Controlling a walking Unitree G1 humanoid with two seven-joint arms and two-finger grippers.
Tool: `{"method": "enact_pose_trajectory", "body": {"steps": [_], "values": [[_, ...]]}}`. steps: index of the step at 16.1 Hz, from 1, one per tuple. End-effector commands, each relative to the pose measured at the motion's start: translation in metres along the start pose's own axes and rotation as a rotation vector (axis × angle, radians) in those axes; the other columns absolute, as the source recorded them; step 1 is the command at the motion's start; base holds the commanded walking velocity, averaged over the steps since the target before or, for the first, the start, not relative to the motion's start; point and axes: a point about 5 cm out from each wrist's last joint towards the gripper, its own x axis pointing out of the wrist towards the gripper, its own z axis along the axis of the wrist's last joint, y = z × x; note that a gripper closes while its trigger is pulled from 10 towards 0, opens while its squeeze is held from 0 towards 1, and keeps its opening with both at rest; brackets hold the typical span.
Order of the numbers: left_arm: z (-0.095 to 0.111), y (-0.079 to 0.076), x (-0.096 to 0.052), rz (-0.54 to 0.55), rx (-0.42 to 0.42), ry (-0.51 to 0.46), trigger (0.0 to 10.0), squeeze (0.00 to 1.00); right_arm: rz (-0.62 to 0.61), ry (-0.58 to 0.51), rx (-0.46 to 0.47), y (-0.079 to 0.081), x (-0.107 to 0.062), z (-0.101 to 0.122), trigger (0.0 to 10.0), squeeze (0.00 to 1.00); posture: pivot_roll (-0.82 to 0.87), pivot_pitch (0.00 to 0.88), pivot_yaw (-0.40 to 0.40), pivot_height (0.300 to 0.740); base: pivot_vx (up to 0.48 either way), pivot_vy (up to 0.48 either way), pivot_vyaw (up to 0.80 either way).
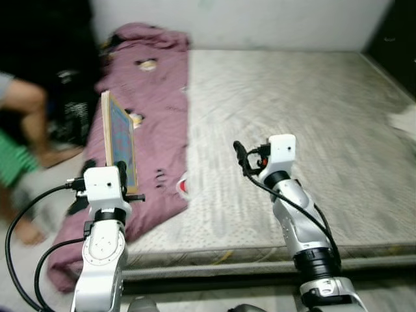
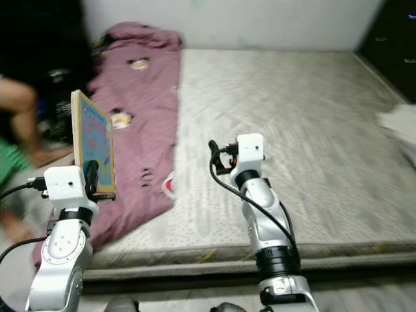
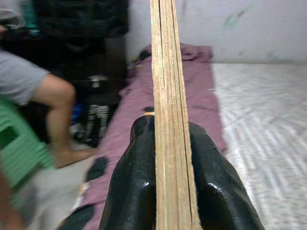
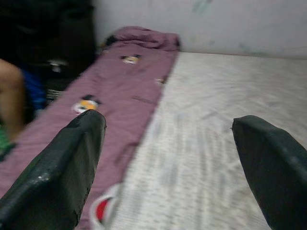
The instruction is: Clean up the room
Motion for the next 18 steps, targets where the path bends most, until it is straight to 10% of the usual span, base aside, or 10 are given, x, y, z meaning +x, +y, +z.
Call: {"method": "enact_pose_trajectory", "body": {"steps": [1,18], "values": [[0.0096,0.0027,0.0026,0.017,0.004,-0.051,10.0,0.00,0.004,-0.008,-0.006,0.0005,0.0017,0.0037,10.0,0.00,-0.03,0.000,-0.028,0.740,0.000,-0.240,0.00],[0.0108,0.0024,0.0048,0.021,0.003,-0.057,10.0,0.00,0.000,-0.009,-0.006,0.0017,0.0044,0.0038,10.0,0.00,-0.03,0.000,-0.029,0.740,0.000,-0.291,0.00]]}}
